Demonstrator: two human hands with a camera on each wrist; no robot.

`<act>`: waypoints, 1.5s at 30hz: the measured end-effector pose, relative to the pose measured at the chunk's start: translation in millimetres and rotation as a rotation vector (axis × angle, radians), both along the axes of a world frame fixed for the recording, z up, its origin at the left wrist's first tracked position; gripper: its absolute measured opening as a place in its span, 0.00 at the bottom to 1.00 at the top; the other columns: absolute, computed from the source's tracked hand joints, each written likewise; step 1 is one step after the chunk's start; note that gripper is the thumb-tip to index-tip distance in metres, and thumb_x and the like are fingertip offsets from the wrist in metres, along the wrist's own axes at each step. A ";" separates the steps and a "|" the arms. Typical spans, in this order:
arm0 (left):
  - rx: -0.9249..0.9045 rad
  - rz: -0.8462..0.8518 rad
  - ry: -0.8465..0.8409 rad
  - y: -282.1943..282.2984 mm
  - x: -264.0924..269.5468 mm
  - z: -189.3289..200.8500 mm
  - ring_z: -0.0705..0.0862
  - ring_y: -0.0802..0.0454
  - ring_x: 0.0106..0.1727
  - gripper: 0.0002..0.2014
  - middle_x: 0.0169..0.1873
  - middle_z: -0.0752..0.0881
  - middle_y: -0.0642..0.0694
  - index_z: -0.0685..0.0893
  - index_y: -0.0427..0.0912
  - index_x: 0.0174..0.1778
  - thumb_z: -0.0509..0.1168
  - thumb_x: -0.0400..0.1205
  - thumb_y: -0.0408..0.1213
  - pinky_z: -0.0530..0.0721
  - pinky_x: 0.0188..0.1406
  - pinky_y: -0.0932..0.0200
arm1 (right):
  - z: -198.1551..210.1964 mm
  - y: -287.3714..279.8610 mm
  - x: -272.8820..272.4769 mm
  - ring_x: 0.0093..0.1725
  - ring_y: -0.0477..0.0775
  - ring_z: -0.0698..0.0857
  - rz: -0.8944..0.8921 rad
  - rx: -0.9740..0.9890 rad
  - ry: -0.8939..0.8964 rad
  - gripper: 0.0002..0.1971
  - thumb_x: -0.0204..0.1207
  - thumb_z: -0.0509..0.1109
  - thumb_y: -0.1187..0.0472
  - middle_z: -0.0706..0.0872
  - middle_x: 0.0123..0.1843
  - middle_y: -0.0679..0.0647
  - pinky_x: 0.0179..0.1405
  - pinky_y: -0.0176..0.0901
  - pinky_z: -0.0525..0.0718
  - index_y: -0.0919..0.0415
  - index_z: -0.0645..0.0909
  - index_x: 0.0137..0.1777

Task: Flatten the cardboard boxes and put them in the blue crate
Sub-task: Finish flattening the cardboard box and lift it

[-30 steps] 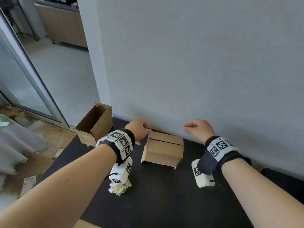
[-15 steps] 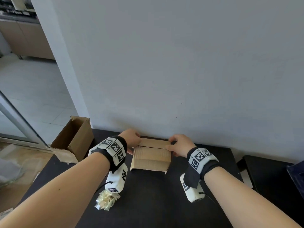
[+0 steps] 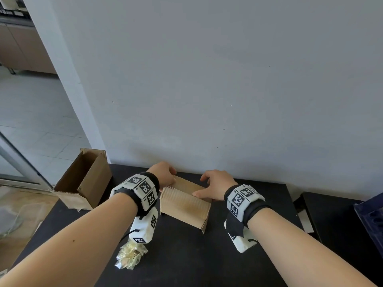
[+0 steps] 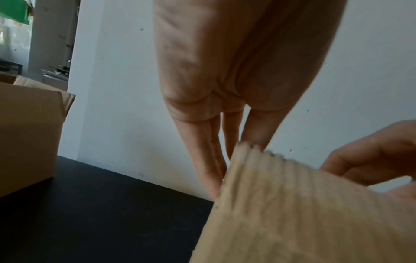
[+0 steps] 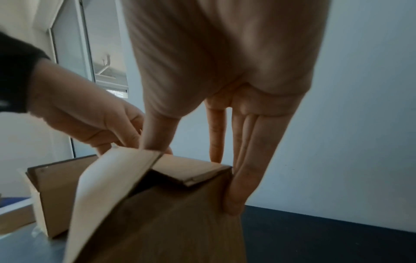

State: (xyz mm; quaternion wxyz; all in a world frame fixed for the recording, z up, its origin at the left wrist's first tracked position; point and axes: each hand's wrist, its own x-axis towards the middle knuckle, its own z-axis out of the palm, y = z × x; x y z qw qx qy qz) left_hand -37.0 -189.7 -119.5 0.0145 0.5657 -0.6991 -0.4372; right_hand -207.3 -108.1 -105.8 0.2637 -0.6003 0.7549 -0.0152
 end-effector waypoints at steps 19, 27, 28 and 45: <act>0.078 -0.117 0.054 -7.6 -6.7 6.2 0.83 0.54 0.53 0.30 0.53 0.84 0.52 0.77 0.43 0.65 0.78 0.69 0.48 0.81 0.48 0.63 | -9.4 -9.2 -18.3 0.40 0.58 0.85 -0.255 -0.198 -0.072 0.17 0.82 0.63 0.51 0.85 0.35 0.57 0.44 0.44 0.82 0.56 0.79 0.32; 0.184 -0.154 -0.058 -1.4 -13.1 11.2 0.80 0.41 0.63 0.44 0.70 0.72 0.43 0.59 0.50 0.79 0.77 0.71 0.45 0.90 0.38 0.48 | -6.6 -10.5 -16.2 0.36 0.60 0.80 -0.397 -0.373 -0.072 0.20 0.83 0.60 0.54 0.76 0.29 0.54 0.30 0.42 0.72 0.57 0.68 0.28; 0.148 -0.154 -0.063 -1.4 -14.8 10.1 0.80 0.41 0.63 0.45 0.69 0.73 0.43 0.59 0.49 0.78 0.78 0.70 0.48 0.90 0.39 0.47 | -6.4 -10.5 -16.5 0.35 0.58 0.77 -0.393 -0.375 -0.060 0.21 0.83 0.60 0.54 0.73 0.28 0.52 0.27 0.40 0.67 0.57 0.67 0.28; -0.094 -0.086 -0.092 4.9 -14.6 4.3 0.84 0.45 0.50 0.29 0.48 0.82 0.46 0.72 0.45 0.58 0.75 0.66 0.49 0.88 0.49 0.48 | -0.6 1.6 6.7 0.62 0.55 0.78 -0.264 -0.183 -0.006 0.29 0.70 0.75 0.53 0.78 0.65 0.54 0.50 0.39 0.72 0.56 0.70 0.69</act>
